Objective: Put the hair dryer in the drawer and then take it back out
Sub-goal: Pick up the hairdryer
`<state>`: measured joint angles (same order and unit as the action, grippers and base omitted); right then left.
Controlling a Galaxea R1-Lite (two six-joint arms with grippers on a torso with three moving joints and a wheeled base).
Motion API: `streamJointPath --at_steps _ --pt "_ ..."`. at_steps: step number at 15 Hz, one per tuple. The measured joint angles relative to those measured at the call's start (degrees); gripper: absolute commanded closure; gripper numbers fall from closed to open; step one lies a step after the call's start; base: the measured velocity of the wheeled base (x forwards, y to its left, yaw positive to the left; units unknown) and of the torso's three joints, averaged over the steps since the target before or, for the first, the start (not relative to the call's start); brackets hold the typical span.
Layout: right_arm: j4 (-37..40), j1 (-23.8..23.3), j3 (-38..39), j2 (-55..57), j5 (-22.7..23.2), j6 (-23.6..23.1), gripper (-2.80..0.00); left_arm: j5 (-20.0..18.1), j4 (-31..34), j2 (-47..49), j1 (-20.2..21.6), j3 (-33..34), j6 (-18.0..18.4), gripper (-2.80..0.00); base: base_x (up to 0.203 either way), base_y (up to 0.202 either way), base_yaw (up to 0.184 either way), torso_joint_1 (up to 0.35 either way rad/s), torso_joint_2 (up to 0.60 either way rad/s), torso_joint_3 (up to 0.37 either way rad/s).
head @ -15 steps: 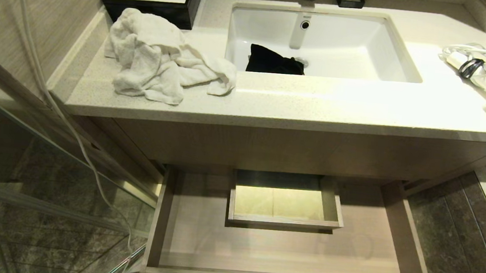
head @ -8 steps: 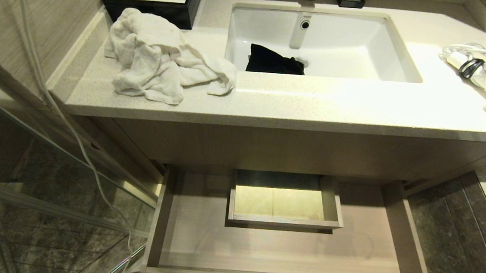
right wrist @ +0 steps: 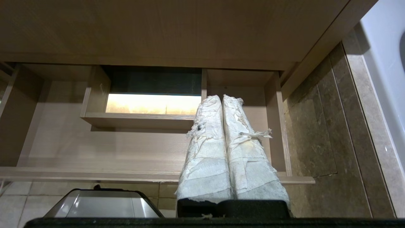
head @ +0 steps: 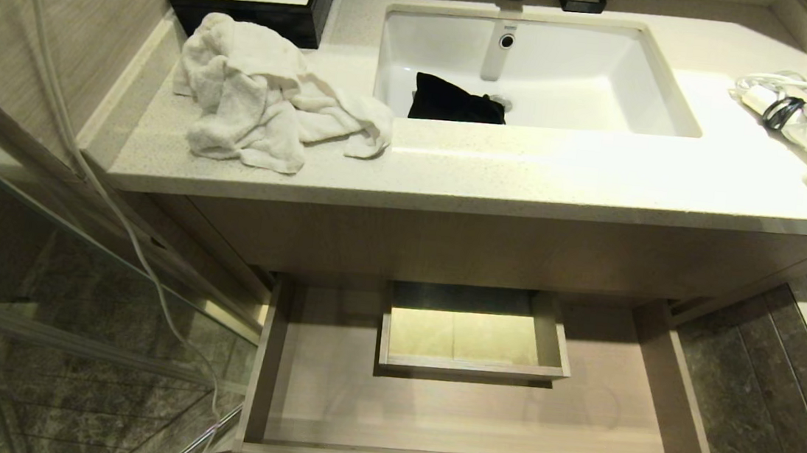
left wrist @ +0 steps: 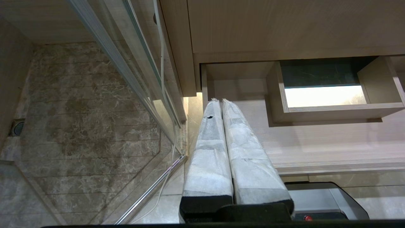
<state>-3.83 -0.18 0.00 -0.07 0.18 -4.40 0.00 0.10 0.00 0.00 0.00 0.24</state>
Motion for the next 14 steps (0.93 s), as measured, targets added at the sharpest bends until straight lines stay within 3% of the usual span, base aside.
streamJointPath --at_steps 4,14 --pt "0.0 0.0 0.0 0.0 0.1 -0.1 0.00 0.0 0.0 0.0 0.0 0.0 0.0 0.00 0.000 0.000 0.000 0.163 -0.02 0.153" --pt "0.0 0.0 0.0 0.0 0.1 -0.2 0.00 0.0 0.0 0.0 0.0 0.0 0.0 0.00 0.000 0.000 0.000 0.318 -0.10 0.210"
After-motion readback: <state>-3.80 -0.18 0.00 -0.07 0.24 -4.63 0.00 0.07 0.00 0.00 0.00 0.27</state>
